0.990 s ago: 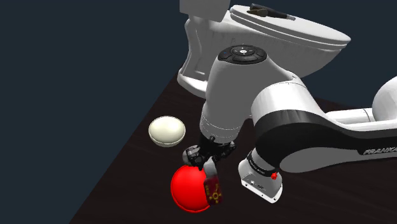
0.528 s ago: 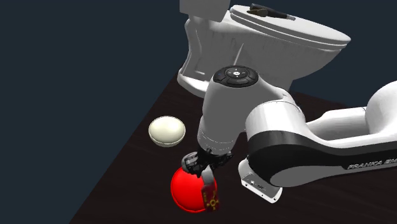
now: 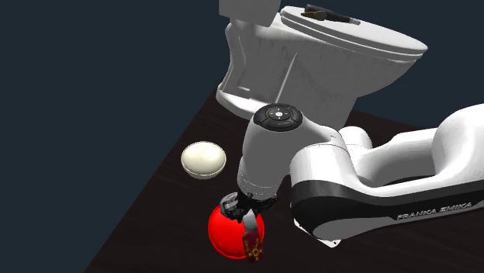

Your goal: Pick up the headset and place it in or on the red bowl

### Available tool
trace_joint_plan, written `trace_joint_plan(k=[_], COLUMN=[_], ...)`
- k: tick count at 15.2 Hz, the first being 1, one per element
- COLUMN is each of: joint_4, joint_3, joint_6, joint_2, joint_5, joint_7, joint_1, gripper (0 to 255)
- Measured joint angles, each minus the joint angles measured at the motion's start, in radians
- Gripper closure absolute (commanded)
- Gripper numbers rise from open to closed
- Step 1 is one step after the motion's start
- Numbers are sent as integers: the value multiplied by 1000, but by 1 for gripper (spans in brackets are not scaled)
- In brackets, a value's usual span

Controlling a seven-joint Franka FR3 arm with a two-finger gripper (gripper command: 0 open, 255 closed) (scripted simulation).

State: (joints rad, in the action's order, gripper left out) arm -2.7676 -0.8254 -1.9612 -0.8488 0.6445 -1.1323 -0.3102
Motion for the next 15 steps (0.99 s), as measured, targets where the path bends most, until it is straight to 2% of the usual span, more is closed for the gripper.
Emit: trace_joint_plan(k=[6,12,13,15], joint_4=[-40,-45,-45,-45], joint_3=[-73,-79,-79,-80], joint_6=[-110,-122,-122,-122], joint_2=[65,71,72,72], joint_5=[48,53,53,53], joint_7=[6,8,8,8], joint_1=[12,13,13,13], gripper=[255,255,0,0])
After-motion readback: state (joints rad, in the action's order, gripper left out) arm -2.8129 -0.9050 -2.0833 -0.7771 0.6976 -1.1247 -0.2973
